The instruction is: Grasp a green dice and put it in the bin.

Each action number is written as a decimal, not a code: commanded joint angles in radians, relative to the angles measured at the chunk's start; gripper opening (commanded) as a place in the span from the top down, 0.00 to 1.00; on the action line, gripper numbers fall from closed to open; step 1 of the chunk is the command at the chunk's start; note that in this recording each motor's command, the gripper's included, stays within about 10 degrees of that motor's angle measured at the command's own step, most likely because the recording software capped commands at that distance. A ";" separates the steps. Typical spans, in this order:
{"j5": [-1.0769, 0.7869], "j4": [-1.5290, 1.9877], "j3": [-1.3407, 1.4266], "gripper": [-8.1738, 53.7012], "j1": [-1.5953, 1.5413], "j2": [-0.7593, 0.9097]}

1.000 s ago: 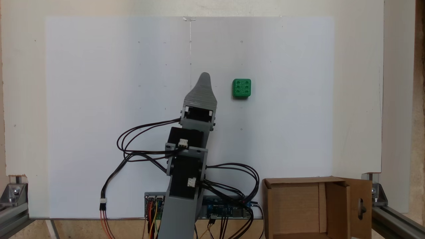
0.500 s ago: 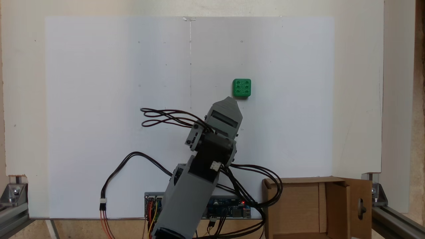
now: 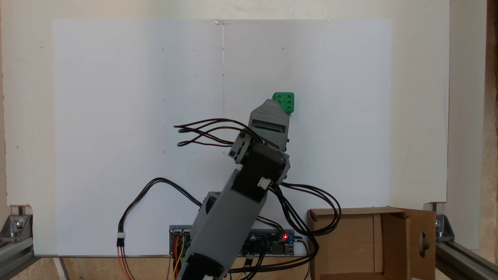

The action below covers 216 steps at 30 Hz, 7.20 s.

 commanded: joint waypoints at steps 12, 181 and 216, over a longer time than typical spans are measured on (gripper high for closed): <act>-0.166 -0.051 -0.077 0.12 0.008 -0.097; 0.270 -0.043 -0.275 0.68 0.360 -0.017; 0.132 -0.207 -0.428 0.68 1.353 -0.595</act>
